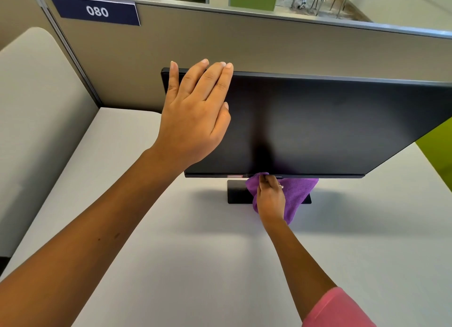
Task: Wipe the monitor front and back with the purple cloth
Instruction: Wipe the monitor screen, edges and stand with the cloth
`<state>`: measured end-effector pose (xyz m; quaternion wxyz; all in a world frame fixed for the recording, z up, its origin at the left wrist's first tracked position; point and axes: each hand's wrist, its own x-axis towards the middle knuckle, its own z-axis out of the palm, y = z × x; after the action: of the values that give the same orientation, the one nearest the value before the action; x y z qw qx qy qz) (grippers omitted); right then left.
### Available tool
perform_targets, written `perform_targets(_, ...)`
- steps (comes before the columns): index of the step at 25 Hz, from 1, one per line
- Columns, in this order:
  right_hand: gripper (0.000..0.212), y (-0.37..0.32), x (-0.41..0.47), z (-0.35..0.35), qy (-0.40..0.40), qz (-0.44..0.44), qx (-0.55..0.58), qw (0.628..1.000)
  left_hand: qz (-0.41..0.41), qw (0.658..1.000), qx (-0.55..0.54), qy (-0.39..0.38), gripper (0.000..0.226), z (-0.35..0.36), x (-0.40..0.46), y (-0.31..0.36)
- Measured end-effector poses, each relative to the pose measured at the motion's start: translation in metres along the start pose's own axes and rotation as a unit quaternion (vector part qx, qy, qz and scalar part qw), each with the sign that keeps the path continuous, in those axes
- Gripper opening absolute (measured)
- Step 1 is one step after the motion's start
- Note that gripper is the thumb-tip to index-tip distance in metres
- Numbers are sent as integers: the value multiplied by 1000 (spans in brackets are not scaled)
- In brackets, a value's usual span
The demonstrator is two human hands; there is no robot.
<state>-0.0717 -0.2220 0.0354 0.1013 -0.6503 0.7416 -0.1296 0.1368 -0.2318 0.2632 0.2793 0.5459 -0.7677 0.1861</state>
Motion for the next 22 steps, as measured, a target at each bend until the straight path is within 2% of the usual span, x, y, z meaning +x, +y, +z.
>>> perform_targets(3, 33, -8, 0, 4, 4, -40, -9, 999, -4, 1000, -1, 1, 51, 0, 0, 1)
perform_targets(7, 32, -25, 0, 13, 8, -51, -13, 999, -3, 1000, -1, -3, 52, -2, 0, 0)
perform_targets(16, 30, -39, -5, 16, 47, -59, 69, 995, -11, 1000, -6, -9, 52, -3, 1, 3)
perform_targets(22, 28, -75, -5, 24, -5, -53, 120, 991, -9, 1000, -2, -22, 53, -7, 0, 4)
